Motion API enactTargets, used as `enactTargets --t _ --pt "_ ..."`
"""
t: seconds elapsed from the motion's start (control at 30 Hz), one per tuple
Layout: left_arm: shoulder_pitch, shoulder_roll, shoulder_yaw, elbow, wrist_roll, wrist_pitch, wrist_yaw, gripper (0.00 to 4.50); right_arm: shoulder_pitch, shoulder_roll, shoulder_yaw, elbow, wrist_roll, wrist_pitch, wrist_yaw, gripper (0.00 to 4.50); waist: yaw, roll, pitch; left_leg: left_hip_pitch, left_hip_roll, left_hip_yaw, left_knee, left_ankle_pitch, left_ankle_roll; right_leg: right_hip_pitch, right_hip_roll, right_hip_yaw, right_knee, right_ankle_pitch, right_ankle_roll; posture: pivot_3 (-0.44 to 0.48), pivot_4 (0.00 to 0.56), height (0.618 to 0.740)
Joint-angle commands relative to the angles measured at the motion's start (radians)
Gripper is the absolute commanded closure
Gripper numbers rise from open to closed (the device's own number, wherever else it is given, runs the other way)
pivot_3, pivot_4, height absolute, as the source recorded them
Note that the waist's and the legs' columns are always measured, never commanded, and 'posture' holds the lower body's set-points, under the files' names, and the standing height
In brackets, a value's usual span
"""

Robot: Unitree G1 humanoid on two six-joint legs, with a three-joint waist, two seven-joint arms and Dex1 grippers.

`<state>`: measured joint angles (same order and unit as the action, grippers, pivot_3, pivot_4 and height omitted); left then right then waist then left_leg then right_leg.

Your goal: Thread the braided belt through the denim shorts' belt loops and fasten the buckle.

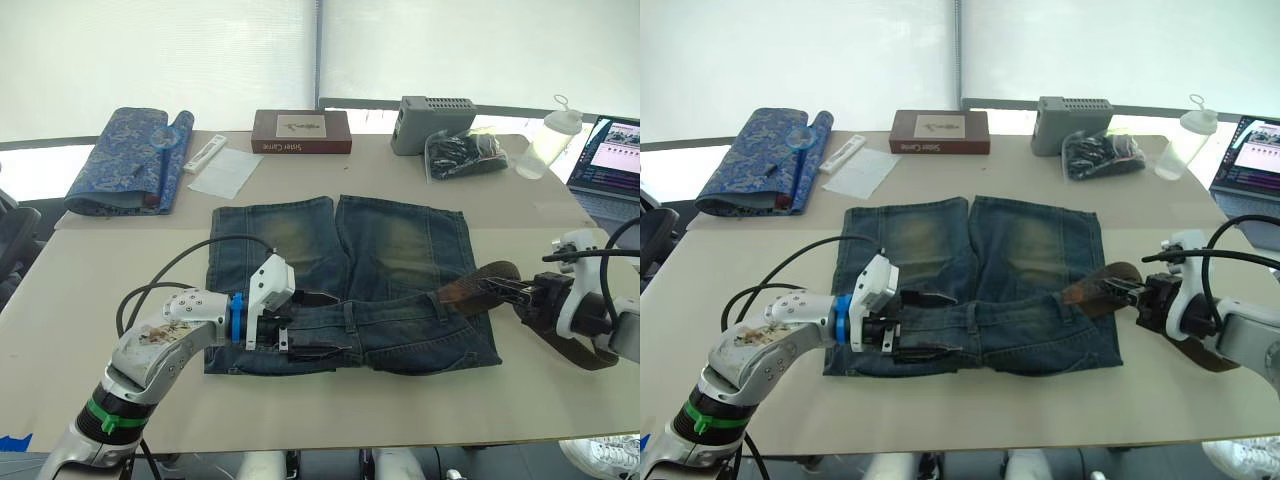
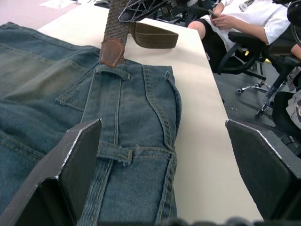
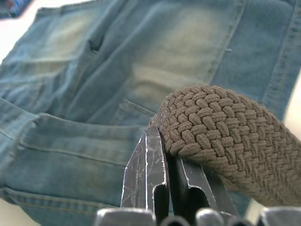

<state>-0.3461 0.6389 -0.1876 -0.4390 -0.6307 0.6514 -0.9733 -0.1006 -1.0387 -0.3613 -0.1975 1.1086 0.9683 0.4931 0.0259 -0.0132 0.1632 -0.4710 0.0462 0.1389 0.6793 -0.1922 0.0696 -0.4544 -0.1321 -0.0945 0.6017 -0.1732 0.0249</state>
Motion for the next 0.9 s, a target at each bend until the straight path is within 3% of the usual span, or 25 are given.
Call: enactTargets --t 0.03,0.5,0.77,0.9 --pt "0.006 0.007 0.011 -0.045 0.007 -0.03 -0.013 0.03 -0.011 -0.021 -0.013 0.021 -0.056 0.0 0.073 4.5 0.002 0.0 0.0 0.0 0.0 0.0 0.0 0.0 0.0 0.0 0.0 0.0 0.0 0.0 0.0 0.0 0.15 0.709" --pt "0.011 0.001 -0.004 -0.053 0.042 -0.048 -0.025 0.03 -0.105 0.029 0.106 0.092 -0.244 0.007 0.203 4.5 0.001 0.0 0.0 0.0 0.0 0.0 0.002 0.0 0.0 0.0 0.0 0.0 0.004 0.0 0.0 0.0 0.15 0.709" --pt "-0.013 -0.011 -0.01 -0.062 0.031 -0.004 0.005 0.03 -0.117 0.143 0.173 0.018 -0.326 0.038 0.106 4.5 0.0 0.0 0.0 0.001 0.001 0.0 0.002 0.001 -0.001 -0.002 0.0 0.0 0.008 0.0 0.0 0.0 0.15 0.709" --pt "-0.038 -0.064 -0.017 -0.022 0.016 0.063 0.061 0.03 -0.124 0.223 0.196 0.029 -0.352 0.057 0.06 4.5 0.0 0.0 0.0 0.001 0.001 0.0 0.003 0.001 -0.001 -0.001 0.0 0.0 0.009 0.0 0.0 0.0 0.15 0.709"
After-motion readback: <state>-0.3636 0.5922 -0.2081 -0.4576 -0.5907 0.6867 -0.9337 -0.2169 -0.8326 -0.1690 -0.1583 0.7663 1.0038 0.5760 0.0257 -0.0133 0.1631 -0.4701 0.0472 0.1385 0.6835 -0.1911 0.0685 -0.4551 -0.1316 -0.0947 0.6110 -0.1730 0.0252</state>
